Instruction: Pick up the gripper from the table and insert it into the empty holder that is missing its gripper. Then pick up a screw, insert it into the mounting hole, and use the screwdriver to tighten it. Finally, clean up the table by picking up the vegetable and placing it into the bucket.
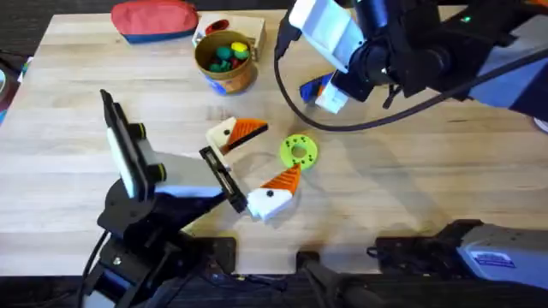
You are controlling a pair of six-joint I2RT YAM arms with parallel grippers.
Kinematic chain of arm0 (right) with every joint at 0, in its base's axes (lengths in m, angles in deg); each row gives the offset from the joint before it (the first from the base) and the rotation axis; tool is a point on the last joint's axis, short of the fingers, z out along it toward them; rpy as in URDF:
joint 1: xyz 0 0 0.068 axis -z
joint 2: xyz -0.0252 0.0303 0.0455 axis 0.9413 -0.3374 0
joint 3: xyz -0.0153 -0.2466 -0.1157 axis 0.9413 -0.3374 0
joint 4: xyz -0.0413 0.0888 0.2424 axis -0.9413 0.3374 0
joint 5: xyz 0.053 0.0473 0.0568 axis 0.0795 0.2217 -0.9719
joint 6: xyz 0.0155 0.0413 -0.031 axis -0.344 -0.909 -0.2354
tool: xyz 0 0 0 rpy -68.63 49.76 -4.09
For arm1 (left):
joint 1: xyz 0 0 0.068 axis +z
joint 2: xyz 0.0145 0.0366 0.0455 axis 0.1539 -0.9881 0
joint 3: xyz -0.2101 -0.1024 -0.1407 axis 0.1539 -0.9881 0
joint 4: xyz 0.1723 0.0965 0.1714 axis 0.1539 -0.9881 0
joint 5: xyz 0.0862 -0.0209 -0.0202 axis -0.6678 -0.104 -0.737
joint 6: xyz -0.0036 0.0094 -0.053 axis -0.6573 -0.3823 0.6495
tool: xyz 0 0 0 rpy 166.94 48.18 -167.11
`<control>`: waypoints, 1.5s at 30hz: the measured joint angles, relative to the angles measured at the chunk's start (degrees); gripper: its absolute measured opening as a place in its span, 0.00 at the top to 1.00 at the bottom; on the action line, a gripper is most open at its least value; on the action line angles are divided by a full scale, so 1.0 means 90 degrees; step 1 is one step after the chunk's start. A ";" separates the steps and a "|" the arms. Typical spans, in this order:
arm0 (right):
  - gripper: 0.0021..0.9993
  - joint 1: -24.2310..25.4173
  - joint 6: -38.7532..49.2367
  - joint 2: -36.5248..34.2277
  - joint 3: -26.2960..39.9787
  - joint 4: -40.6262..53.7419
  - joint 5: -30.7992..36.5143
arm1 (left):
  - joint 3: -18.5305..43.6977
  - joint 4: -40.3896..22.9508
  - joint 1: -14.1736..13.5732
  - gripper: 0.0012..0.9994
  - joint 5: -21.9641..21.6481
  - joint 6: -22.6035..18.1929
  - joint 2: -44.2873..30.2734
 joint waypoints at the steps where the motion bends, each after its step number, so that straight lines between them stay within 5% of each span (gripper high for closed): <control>1: 0.01 0.0000 -0.0063 0.0025 0.0007 0.0007 -0.0002 | 0.0107 -0.0315 0.0000 0.01 -0.0182 0.0055 0.0000; 9: 0.01 0.0000 -0.0336 0.0076 0.0009 0.0017 -0.0010 | 0.2343 -0.3458 0.0000 0.01 -0.2048 0.0480 -0.0424; 16: 0.01 0.0000 -0.0360 0.0076 0.0010 0.0015 -0.0024 | 0.4362 -0.5399 0.0000 0.01 -0.3884 0.0815 -0.2436; 22: 0.01 0.0000 -0.0579 0.0076 0.0010 0.0017 -0.0027 | 0.5418 -0.5587 0.0000 0.01 -0.4513 0.0842 -0.4433; 28: 0.01 0.0000 -0.0752 0.0076 0.0010 0.0012 -0.0027 | 0.5646 -0.5594 0.0165 0.01 -0.4900 0.0682 -0.5301; 31: 0.01 0.0000 -0.0789 0.0076 0.0010 0.0015 -0.0027 | 0.5648 -0.5651 0.0818 0.01 -0.4935 0.0651 -0.5673; 38: 0.01 0.0000 -0.0811 0.0076 0.0010 0.0015 -0.0027 | 0.5650 -0.5548 0.3383 0.01 -0.4780 0.0610 -0.6753; 45: 0.01 0.0000 -0.0812 0.0076 0.0010 0.0015 -0.0027 | 0.5653 -0.4716 0.5734 0.01 -0.3915 0.0394 -0.7767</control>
